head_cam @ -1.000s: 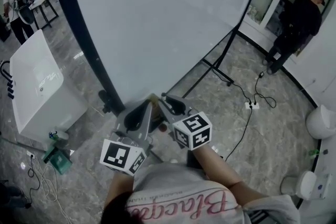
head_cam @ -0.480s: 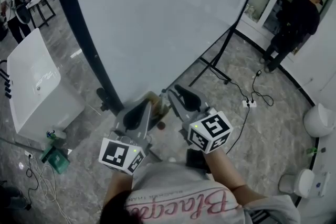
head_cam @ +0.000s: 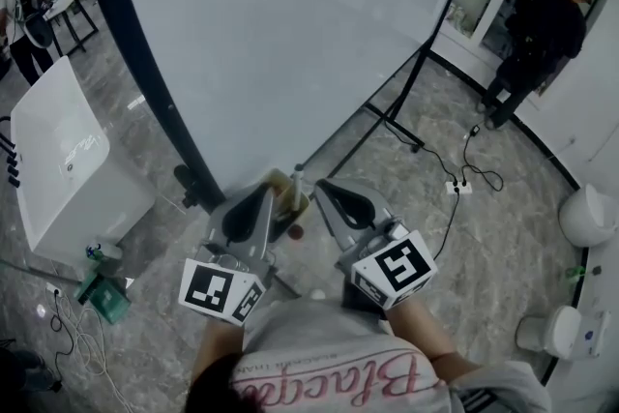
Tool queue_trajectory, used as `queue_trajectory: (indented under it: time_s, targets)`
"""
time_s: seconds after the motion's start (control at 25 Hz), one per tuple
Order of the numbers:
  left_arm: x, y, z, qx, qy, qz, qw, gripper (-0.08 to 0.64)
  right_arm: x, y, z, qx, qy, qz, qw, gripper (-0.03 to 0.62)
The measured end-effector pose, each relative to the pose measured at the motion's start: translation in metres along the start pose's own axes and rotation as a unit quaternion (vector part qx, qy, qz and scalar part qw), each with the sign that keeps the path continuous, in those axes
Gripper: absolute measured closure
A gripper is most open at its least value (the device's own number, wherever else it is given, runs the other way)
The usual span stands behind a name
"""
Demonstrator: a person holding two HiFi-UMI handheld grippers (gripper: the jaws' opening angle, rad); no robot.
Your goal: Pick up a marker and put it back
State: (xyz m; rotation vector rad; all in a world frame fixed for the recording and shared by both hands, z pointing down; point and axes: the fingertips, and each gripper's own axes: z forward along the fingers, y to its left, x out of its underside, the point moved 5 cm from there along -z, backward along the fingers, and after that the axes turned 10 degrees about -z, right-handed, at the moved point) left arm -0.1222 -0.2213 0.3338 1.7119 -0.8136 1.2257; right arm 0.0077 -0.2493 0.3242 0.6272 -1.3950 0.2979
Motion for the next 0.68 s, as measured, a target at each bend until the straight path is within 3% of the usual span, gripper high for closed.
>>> queue_trajectory:
  time_s: [0.68]
  targets:
    - [-0.003, -0.001, -0.008, -0.002, 0.002, 0.006, 1.0, 0.56, 0.005, 0.013, 0.001, -0.005, 0.006, 0.003, 1.0, 0.592]
